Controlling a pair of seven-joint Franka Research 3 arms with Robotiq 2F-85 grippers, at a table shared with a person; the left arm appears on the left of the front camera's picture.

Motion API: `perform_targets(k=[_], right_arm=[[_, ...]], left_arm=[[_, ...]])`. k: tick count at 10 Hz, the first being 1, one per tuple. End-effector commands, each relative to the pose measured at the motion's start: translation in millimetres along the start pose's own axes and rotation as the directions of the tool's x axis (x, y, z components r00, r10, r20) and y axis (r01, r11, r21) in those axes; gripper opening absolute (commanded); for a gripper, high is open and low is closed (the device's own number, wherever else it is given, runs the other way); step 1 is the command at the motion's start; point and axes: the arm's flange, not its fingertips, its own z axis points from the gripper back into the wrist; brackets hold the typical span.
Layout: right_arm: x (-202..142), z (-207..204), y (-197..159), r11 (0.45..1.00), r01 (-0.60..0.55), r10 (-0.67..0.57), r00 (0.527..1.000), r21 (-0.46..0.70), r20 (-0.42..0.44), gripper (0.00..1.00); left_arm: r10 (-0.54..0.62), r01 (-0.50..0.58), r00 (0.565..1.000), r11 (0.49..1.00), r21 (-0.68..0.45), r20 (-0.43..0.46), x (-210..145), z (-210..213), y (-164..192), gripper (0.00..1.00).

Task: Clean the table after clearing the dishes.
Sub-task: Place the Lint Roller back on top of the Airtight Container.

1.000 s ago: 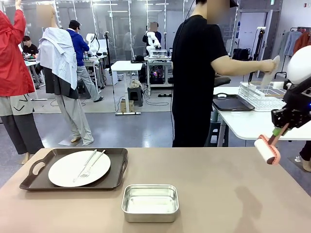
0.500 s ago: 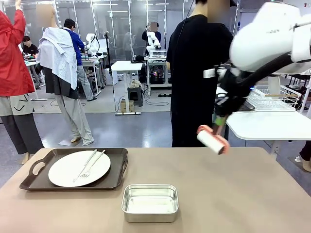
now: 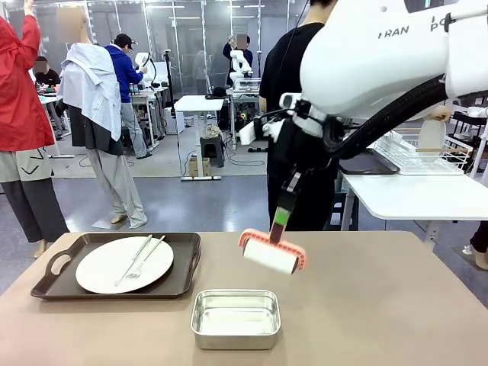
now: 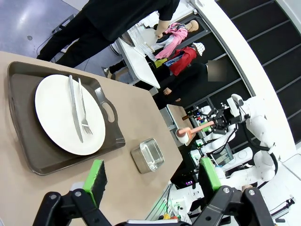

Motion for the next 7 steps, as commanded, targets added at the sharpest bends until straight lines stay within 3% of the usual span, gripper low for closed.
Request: perform_targets(k=[1,2,3,4,7], right_arm=[[9.8,-23.4,15.5,0.996,-0.086,0.086,0.995,-0.001,-0.057,0.21],[19.1,-29.8,22.8,0.996,-0.085,0.085,0.995,-0.004,-0.053,0.21],[22.1,-33.2,27.3,0.987,-0.123,0.117,0.991,-0.103,-0.057,0.21],[13.2,-25.0,25.8,0.997,-0.074,0.075,0.996,0.021,-0.046,0.21],[13.2,-25.0,25.8,0.997,-0.074,0.075,0.996,0.021,-0.046,0.21]], left_arm=[[-0.003,0.003,1.0,1.0,-0.002,0.003,-0.3,2.3,-1.5,1.0],[-0.003,0.003,1.0,1.0,-0.002,0.003,-0.3,2.3,-1.5,1.0],[-0.003,0.003,1.0,1.0,-0.002,0.003,-0.3,2.3,-1.5,1.0],[-0.003,0.003,1.0,1.0,-0.002,0.003,-0.3,2.3,-1.5,1.0],[-0.003,0.003,1.0,1.0,-0.002,0.003,-0.3,2.3,-1.5,1.0]])
